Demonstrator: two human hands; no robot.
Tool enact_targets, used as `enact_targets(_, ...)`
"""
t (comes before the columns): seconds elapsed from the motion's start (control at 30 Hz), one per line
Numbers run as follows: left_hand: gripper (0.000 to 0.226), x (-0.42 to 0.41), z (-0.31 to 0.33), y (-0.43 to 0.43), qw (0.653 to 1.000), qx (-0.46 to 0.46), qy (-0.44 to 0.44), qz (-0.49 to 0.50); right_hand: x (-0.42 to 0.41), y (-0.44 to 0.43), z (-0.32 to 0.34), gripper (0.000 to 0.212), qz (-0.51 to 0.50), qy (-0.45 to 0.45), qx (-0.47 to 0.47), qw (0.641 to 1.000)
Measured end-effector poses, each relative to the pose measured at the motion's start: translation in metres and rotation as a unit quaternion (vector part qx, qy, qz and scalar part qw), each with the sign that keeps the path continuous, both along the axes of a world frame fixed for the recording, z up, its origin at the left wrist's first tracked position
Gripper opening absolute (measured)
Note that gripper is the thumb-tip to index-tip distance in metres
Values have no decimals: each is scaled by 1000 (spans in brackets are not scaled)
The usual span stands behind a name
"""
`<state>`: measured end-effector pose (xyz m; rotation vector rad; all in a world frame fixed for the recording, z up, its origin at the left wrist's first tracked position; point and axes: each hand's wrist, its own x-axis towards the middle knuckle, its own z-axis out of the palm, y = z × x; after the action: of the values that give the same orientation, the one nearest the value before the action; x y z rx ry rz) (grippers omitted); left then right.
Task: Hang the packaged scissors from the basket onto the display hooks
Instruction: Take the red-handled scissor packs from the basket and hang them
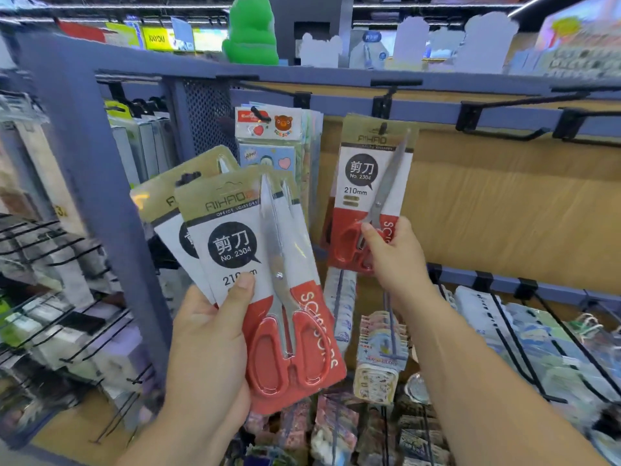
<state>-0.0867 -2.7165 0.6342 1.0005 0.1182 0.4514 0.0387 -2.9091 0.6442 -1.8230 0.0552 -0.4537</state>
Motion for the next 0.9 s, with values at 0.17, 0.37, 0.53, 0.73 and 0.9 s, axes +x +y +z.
enact_targets(0.17,28,1,-1,0,995,-21,6,-94,-30,2,-9,34,-114,-72,12,991)
enact_targets(0.37,30,4,-2,-2,987,-33,18,-156,-123,39,-6,45,72,-85,28,993)
enact_targets(0.53,25,2,-2,-5,982,-59,35,-177,-143,55,-16,62,76,-5,-17,997)
enact_targets(0.73,32,-2,-8,1,973,-45,44,-220,-152,58,-25,37,65,-5,65,996)
enact_targets(0.9,30,-6,-11,5,971,-49,59,-228,-151,62,-25,26,36,0,162,986)
